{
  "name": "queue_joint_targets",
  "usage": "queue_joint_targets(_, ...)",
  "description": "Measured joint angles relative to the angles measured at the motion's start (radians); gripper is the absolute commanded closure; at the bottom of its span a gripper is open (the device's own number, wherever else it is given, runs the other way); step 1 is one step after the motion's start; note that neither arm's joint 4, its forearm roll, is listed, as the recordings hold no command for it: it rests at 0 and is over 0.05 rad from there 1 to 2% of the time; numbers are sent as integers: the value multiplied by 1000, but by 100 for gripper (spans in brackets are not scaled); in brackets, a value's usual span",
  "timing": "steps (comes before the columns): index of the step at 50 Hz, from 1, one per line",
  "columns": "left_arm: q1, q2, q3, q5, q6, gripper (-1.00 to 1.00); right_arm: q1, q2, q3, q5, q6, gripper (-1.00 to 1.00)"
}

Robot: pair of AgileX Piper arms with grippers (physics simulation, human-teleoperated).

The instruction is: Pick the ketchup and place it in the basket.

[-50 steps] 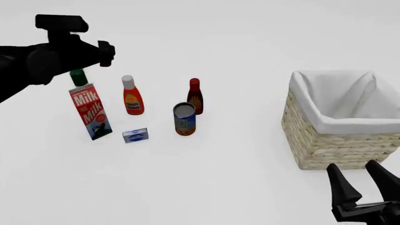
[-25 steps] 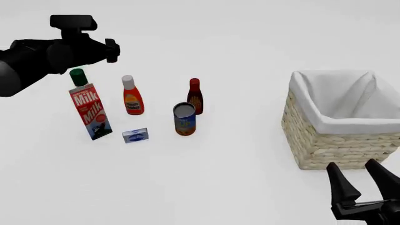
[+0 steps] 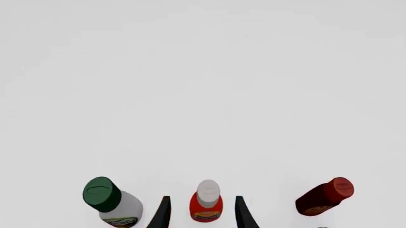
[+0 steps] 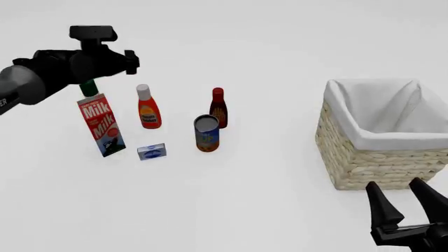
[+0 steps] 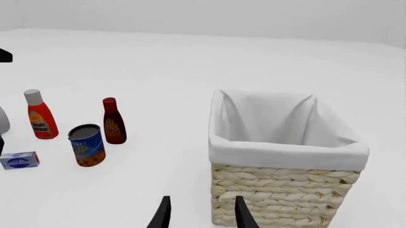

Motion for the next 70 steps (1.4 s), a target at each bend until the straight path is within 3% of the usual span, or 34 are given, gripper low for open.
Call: queue_joint_targets(70,-22,197,-90,-19,28,-100,1,17,0,-17,25,-100)
